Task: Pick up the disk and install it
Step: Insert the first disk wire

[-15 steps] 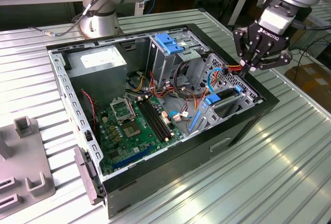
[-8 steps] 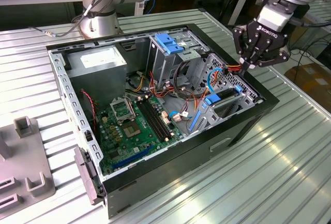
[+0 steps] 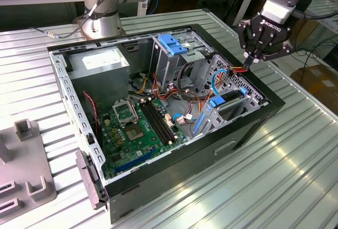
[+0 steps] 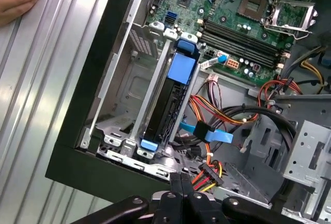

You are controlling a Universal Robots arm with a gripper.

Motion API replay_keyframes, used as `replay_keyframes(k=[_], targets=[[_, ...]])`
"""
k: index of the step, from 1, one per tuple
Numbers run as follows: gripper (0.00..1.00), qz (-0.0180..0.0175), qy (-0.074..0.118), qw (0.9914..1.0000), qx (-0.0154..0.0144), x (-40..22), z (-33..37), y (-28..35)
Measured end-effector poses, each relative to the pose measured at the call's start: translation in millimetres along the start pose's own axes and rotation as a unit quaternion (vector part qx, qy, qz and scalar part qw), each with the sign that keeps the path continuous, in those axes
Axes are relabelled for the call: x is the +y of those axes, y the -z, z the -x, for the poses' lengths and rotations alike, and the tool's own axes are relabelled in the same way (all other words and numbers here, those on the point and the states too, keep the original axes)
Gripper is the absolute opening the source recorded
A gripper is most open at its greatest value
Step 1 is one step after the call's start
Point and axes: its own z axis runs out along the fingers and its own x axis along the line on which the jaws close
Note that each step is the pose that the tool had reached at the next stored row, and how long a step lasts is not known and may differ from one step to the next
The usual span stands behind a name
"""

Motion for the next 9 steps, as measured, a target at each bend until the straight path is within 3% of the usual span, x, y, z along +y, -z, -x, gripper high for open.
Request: replay_keyframes(k=[2,5,9], targets=[[0.10,-0.0001,0.017,0.99986,-0.0001,0.0,0.0,-0.1],[0.10,-0.0002,0.050,0.99873,-0.0003,-0.1,0.0,-0.6],[0.10,-0.0004,0.090,0.99596,-0.0005,-0.2,0.0,-1.3]])
